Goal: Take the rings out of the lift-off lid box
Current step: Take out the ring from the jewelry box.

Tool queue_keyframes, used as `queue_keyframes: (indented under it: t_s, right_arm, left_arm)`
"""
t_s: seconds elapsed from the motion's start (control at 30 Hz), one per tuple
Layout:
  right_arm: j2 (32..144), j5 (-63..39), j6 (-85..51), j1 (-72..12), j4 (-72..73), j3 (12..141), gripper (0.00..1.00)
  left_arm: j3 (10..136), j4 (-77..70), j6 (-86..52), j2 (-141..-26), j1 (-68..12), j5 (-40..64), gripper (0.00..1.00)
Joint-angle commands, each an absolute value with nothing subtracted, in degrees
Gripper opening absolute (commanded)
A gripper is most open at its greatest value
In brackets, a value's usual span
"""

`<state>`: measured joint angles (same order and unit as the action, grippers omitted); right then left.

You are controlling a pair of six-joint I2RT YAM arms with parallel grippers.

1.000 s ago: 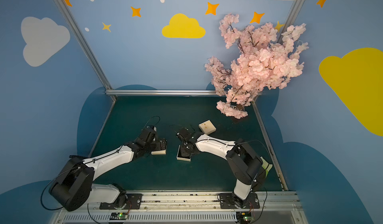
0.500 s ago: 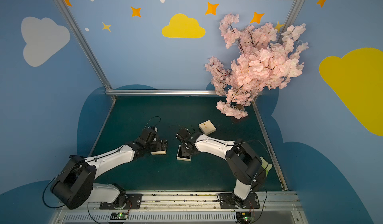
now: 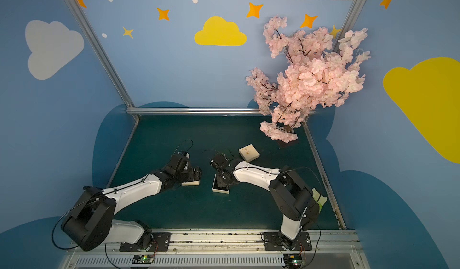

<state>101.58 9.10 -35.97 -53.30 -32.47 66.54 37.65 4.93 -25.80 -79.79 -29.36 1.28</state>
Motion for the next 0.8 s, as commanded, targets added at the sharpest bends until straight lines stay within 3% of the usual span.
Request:
queue_keyframes:
  t_s: [0.0, 0.3, 0.43, 0.77]
  right_arm:
    - [102.4, 11.2, -36.0, -53.2, -32.9, 68.0, 0.18]
    - [103.3, 13.3, -37.0, -53.2, -32.9, 67.9, 0.16]
    - [103.6, 13.3, -37.5, -53.2, -32.9, 67.7, 0.09]
    - [100.4, 14.2, -37.3, -53.3, -28.0, 63.6, 0.03]
  left_arm:
    - [38.2, 4.6, -26.1, -80.1, -29.3, 1.8, 1.00]
    - [38.4, 4.7, -26.1, -80.6, -29.3, 2.2, 0.99]
    - [38.2, 4.7, -26.1, -80.3, -29.3, 1.9, 0.99]
    - [38.1, 4.3, -26.5, -80.2, -29.3, 2.3, 0.99]
